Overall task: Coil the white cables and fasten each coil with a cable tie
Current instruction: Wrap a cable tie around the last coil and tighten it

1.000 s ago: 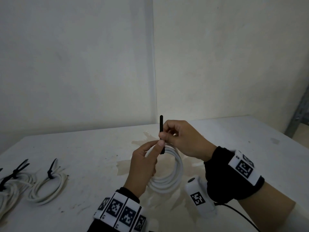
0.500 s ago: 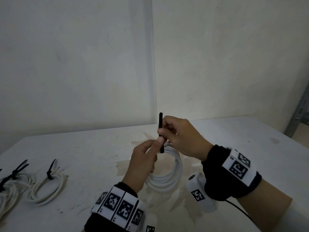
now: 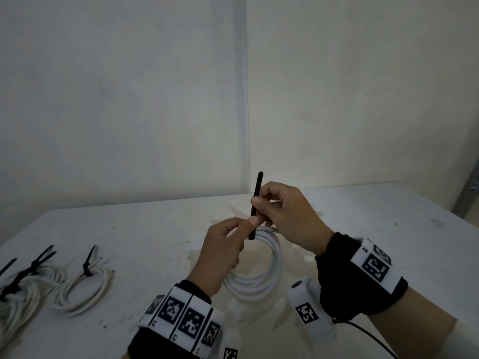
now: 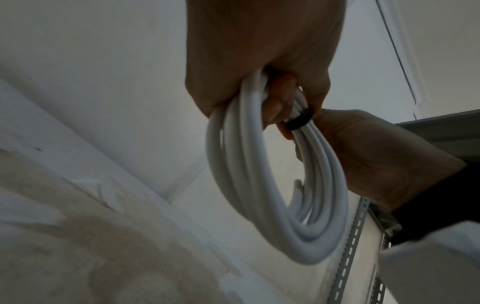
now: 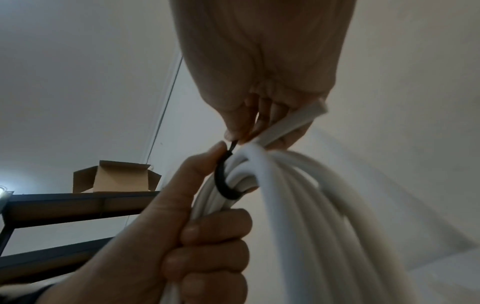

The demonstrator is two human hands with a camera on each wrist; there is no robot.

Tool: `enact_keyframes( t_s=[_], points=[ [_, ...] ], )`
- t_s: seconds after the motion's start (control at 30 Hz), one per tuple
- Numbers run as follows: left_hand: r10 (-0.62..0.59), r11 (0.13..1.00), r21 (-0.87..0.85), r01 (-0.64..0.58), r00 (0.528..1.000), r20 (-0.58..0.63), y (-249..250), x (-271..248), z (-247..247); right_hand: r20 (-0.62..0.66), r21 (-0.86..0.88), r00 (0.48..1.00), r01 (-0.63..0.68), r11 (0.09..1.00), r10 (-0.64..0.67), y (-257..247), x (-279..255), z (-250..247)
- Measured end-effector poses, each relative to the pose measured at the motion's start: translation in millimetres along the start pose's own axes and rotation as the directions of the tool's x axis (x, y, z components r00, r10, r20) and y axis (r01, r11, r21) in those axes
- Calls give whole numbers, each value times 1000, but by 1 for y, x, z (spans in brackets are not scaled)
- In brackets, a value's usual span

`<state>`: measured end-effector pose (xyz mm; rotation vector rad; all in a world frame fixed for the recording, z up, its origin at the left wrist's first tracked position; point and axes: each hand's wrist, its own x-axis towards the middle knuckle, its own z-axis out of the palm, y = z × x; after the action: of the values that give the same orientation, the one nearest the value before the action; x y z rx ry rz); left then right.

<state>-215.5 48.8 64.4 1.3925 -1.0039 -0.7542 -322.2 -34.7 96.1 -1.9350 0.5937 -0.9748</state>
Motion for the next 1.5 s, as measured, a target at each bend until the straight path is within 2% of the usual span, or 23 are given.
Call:
enact_keyframes(
  t_s=[0.13, 0.27, 0.37, 0.5, 0.63, 0.73, 0.8, 0.87, 0.9, 0.97, 1.03, 1.3, 1.43, 1.5],
  points=[
    [3, 999, -52, -7, 997, -75, 1, 2, -10, 207, 39, 968, -151, 988, 140, -3, -3, 0],
    [26, 993, -109, -43, 988, -151, 3, 1, -12, 288, 4, 952, -113, 994, 108, -3, -13, 17],
    [30, 990, -133, -57, 980, -197, 0, 1, -15, 273, -51, 953, -124, 991, 133, 0, -16, 32],
    [8, 990, -134, -37, 977, -212, -7, -1, -22, 310, 37, 931, -215, 976, 193, 6, -16, 32],
    [-1, 987, -155, -37, 971, -238, -10, -3, -32, 306, 6, 943, -140, 990, 131, 8, -19, 30],
    [-8, 985, -170, -35, 969, -246, -12, -4, -36, 187, 59, 970, -167, 984, 153, 11, -17, 34],
    [-14, 981, -191, -38, 965, -262, -11, -3, -38, 94, 85, 989, -125, 989, 117, 10, -18, 37],
    [-7, 977, -205, -55, 957, -290, -10, -1, -41, 63, -8, 998, -14, 1000, 15, 12, -22, 38],
    [-9, 975, -214, -61, 950, -311, -10, 0, -43, 109, -74, 994, 15, 997, -7, 11, -24, 40],
    [-28, 969, -240, -62, 935, -352, -10, 3, -46, 230, -235, 973, 58, 970, -3, 12, -28, 45],
    [-51, 965, -257, -51, 927, -372, -11, 5, -47, 262, -328, 965, 70, 942, 19, 15, -29, 50],
    [-104, 969, -243, 30, 949, -297, -20, 0, -63, 318, -378, 944, 45, 925, 84, 24, -17, 58],
    [-84, 976, -215, 42, 978, -191, -18, 0, -76, 223, -358, 974, 37, 933, 47, 26, -14, 69],
    [-59, 997, -62, 50, 987, -151, -24, -2, -90, 153, -283, 986, -18, 959, 63, 31, -11, 71]
  ],
)
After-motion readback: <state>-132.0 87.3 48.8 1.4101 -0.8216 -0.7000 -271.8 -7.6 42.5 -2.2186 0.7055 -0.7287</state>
